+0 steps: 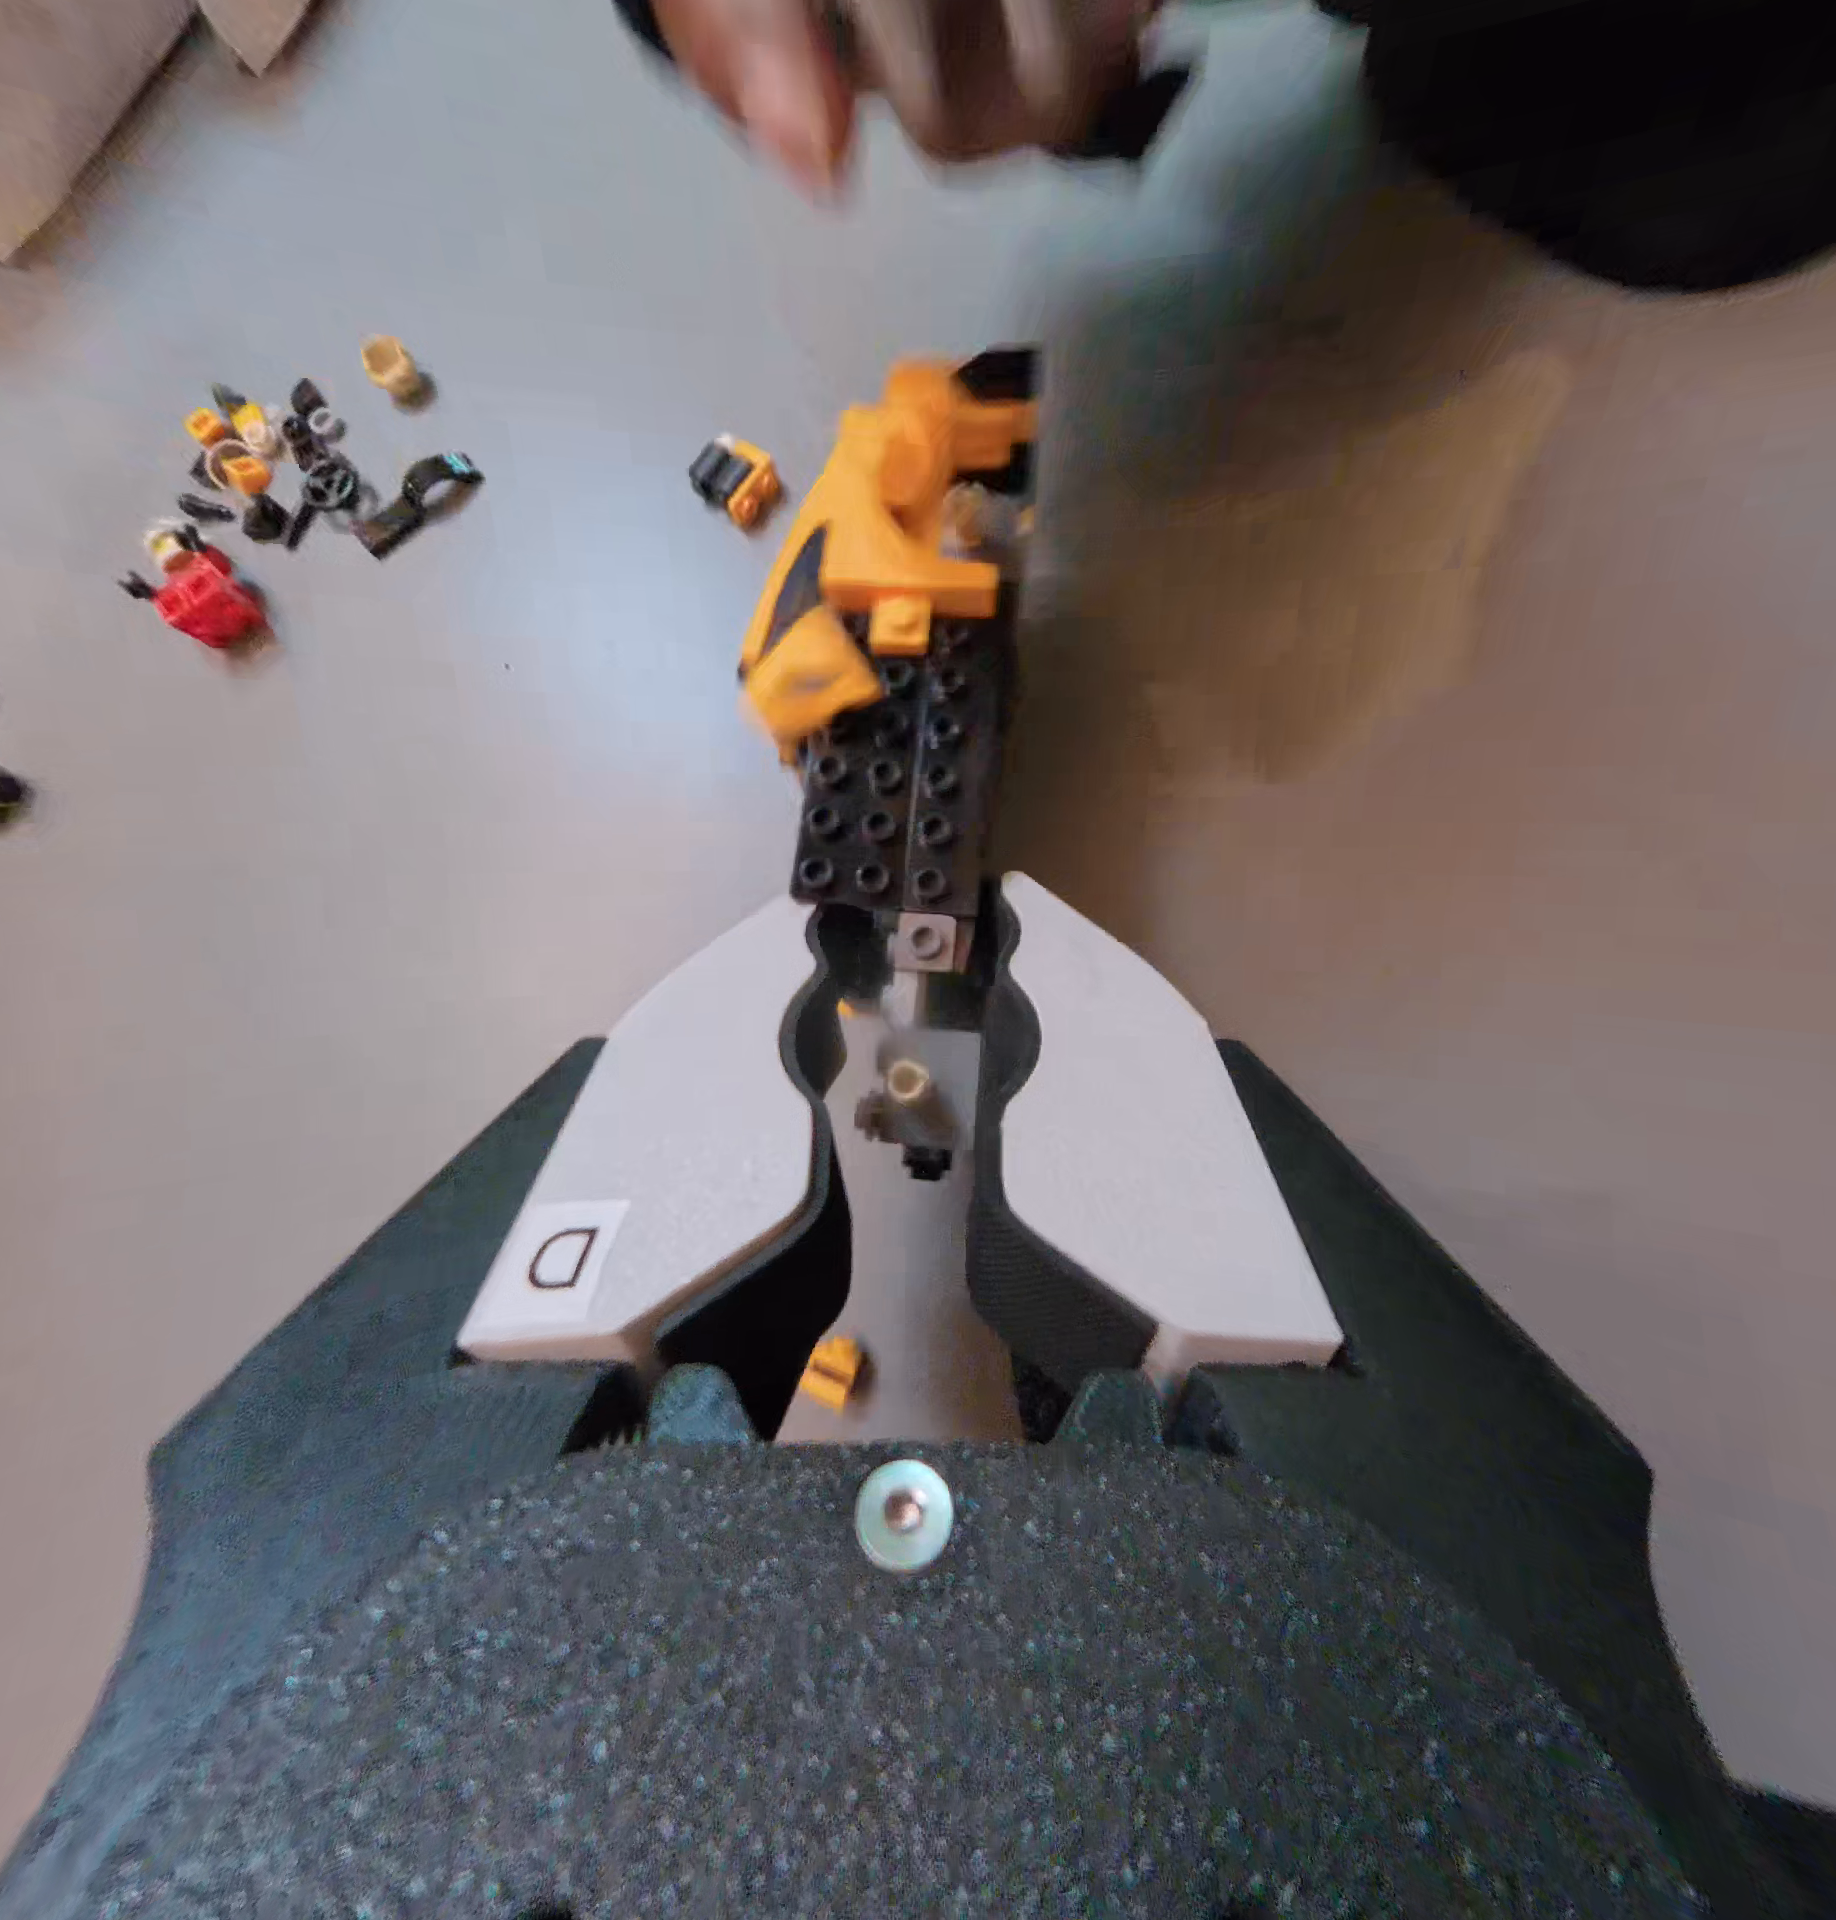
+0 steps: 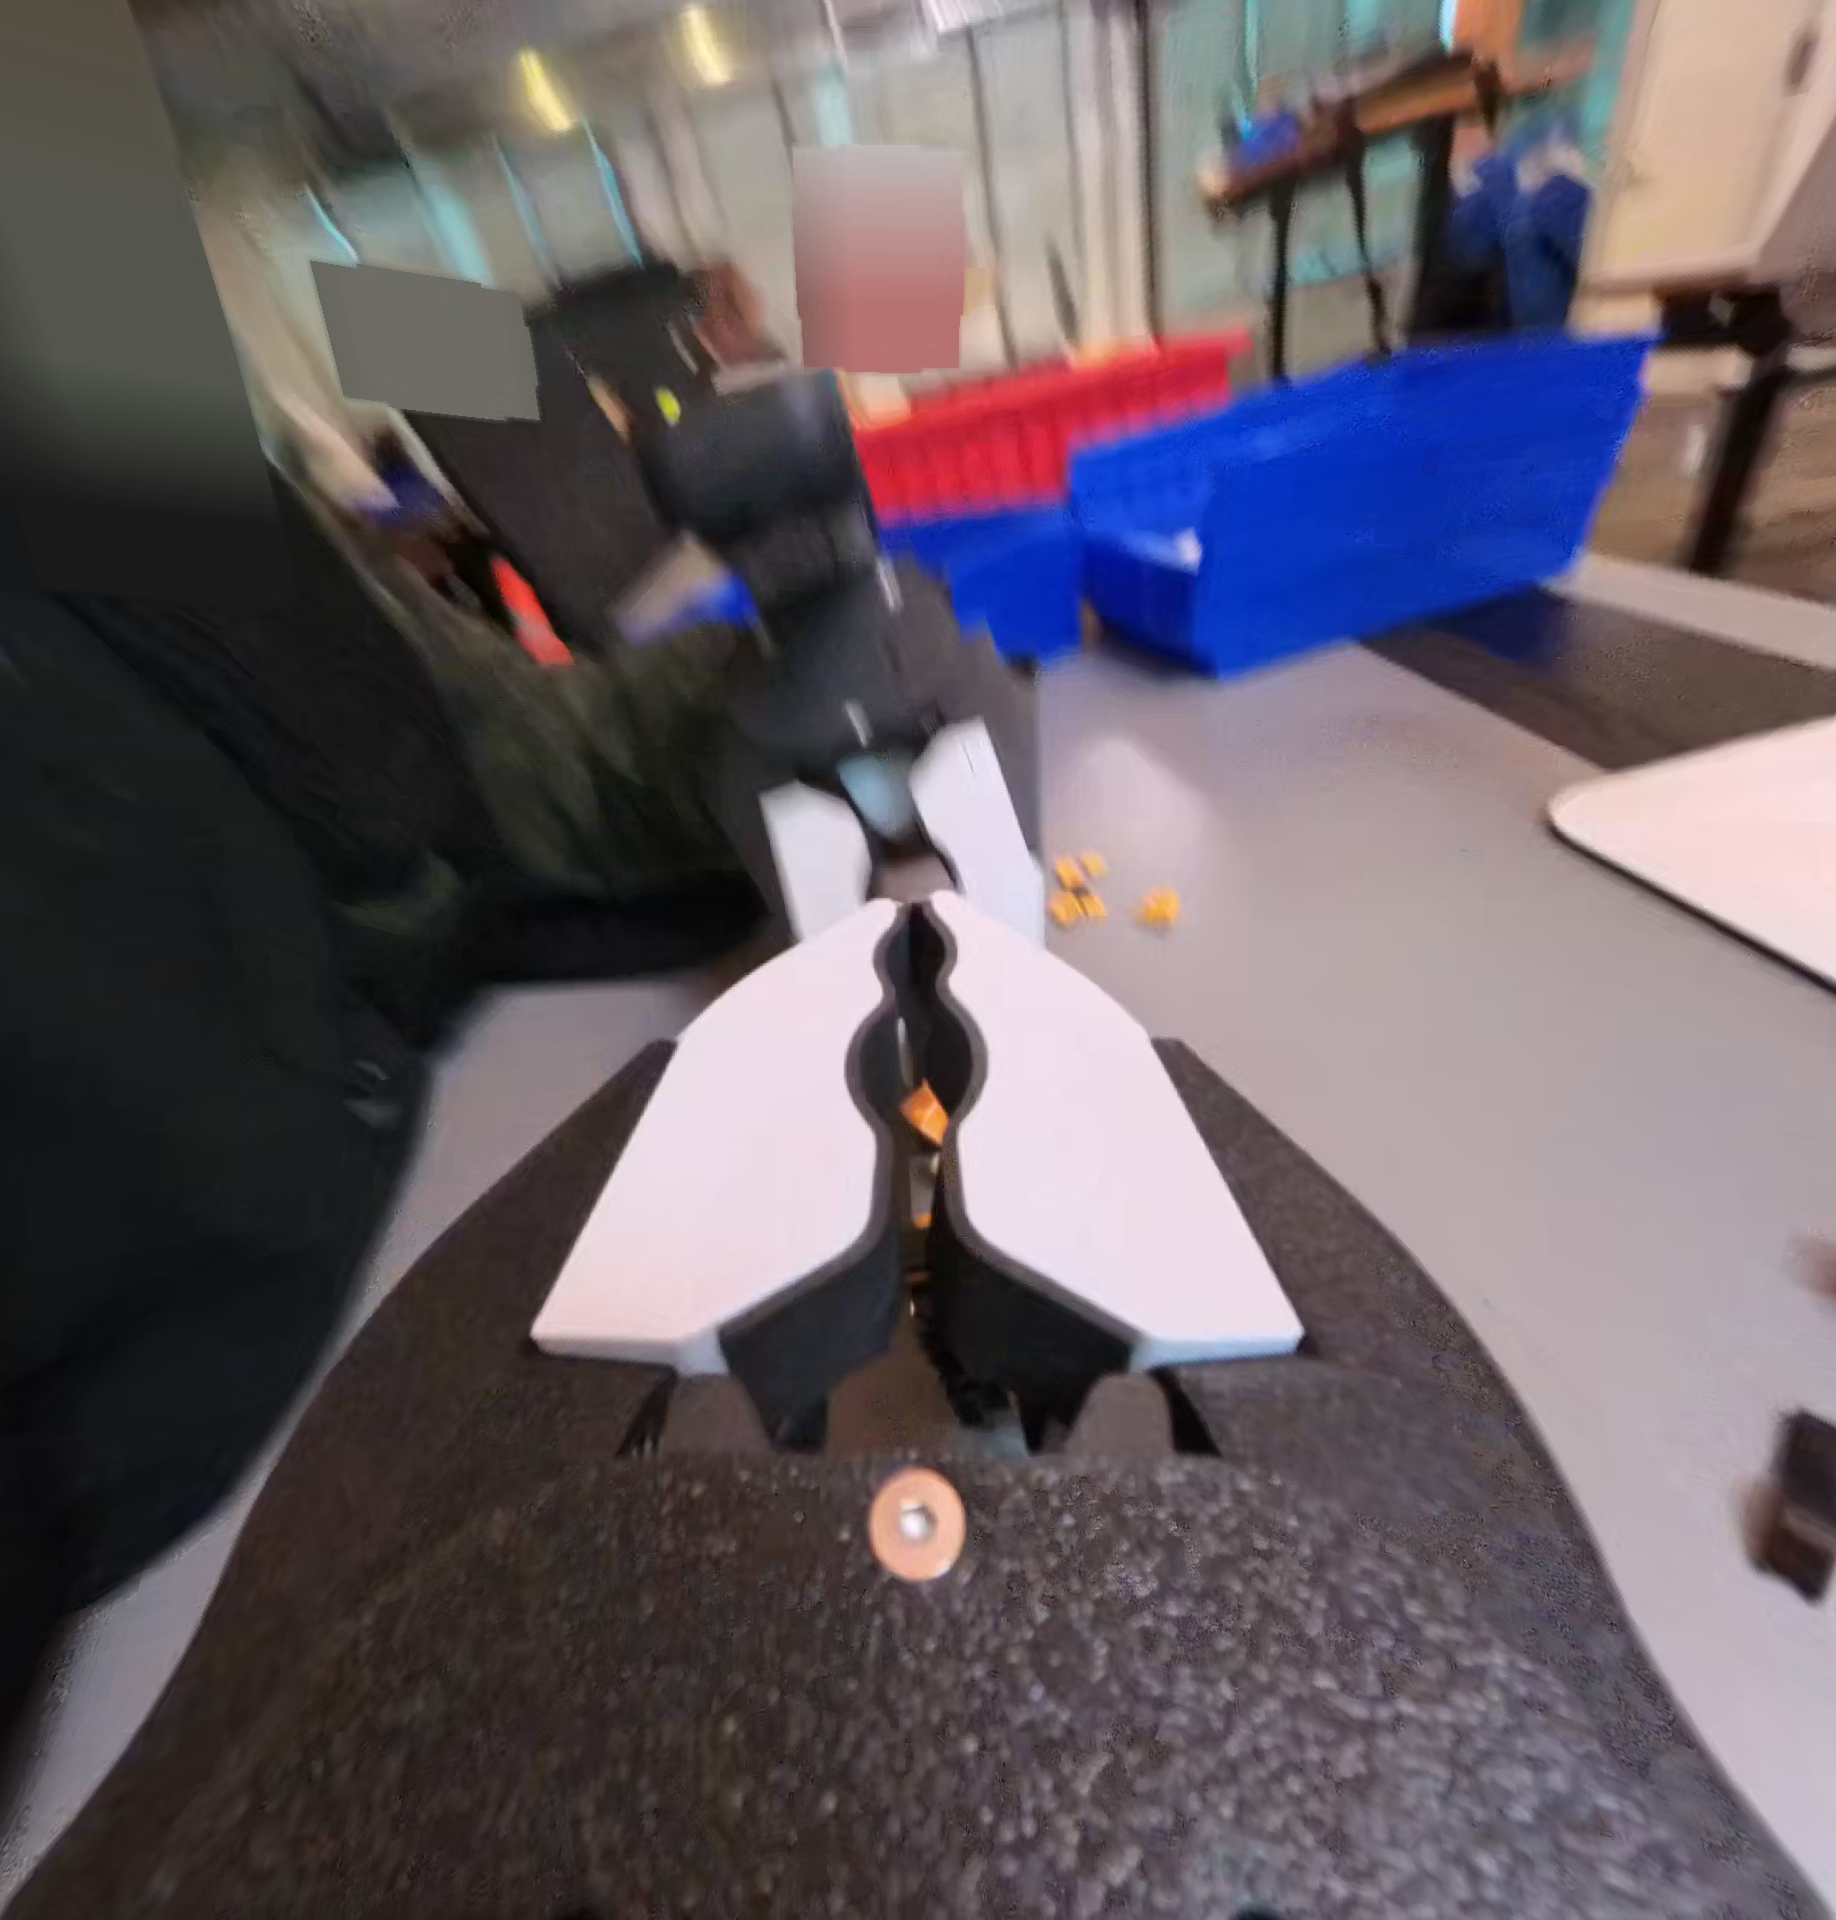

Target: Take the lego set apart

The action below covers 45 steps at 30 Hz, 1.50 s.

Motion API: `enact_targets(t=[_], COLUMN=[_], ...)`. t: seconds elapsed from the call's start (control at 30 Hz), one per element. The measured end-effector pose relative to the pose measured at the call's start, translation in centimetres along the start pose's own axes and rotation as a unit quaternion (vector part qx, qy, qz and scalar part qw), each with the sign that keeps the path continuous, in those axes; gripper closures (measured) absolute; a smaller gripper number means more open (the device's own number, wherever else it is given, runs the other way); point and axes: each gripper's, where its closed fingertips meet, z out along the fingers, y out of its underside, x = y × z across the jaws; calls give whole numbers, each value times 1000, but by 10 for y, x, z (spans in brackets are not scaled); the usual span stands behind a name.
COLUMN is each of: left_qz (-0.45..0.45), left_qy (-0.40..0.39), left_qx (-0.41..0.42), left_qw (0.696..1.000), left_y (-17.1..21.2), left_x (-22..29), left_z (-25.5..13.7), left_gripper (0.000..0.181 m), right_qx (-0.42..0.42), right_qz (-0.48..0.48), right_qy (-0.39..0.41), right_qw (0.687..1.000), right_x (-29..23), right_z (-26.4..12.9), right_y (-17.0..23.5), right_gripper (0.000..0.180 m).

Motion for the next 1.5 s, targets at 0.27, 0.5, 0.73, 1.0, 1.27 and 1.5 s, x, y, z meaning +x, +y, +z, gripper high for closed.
enact_targets(t=[0.27,0.5,0.73,1.0,1.27,1.5], left_qz=[2,-7,-2,13,31,51], left_qy=[0,4,-1,-14,-32,-40], left_qx=[29,27,21,23,18,19], left_qw=[1000,1000,1000,1000,999,998], left_y=[-9,-7,-8,-15,-20,-27], left_x=[1,0,0,2,2,6], left_z=[-2,-1,-2,-7,-14,-18], left_gripper=[157,157,157,157,157,157], right_qx=[-63,-77,-115,-207,-342,-419], right_qz=[-72,-71,-76,-104,-158,-185], right_qy=[73,75,72,85,92,64], right_qw=[993,992,988,969,922,886], right_x=[12,11,8,8,13,9], right_z=[-10,-7,0,11,13,12], right_y=[5,11,22,42,60,63], right_gripper=[180,180,180,171,165,170])
